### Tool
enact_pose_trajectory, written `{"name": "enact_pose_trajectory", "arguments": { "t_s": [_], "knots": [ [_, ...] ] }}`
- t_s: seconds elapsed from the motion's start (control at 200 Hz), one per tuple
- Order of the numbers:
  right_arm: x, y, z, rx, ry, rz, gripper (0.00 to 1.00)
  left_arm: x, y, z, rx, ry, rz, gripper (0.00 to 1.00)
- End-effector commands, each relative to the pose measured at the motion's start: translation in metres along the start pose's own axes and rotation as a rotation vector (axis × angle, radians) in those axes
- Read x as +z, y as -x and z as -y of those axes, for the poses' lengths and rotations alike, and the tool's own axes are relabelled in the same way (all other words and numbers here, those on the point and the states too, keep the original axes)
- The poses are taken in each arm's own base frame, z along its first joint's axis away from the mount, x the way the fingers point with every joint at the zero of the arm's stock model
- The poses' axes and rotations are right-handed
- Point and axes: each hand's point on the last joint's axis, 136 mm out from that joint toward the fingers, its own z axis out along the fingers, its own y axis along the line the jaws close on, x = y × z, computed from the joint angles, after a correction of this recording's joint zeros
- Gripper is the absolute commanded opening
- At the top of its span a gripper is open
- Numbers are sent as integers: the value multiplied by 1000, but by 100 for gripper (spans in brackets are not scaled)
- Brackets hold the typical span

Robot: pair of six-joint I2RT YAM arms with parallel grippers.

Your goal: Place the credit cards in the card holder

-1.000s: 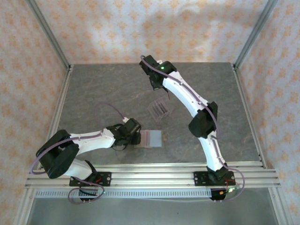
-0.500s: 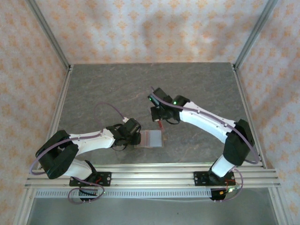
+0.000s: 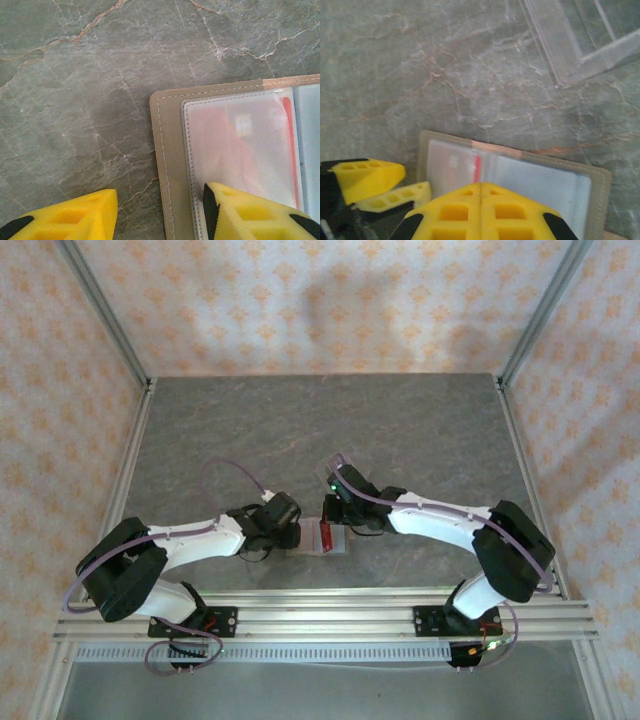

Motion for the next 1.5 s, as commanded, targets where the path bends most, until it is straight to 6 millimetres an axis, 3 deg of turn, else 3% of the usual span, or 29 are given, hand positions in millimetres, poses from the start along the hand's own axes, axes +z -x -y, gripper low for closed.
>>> {"name": "enact_pose_trajectory", "arguments": {
  "t_s": [0.0,0.58,0.711,1.086,1.491],
  "knots": [
    [-5,16,-16,30,61,84,0,1,-8,-8,-11,21,-27,49],
    [21,5,15,22,-64,61,0,1,-8,-9,-9,24,-27,49],
    [25,1,13,39,-41,55,0,1,-8,-9,-11,26,-25,49],
    [26,-8,7,95,29,27,25,0,-8,-10,-12,26,-23,49],
    [18,-27,7,118,43,-6,22,1,-9,-11,-12,25,-21,49]
  ]
}}
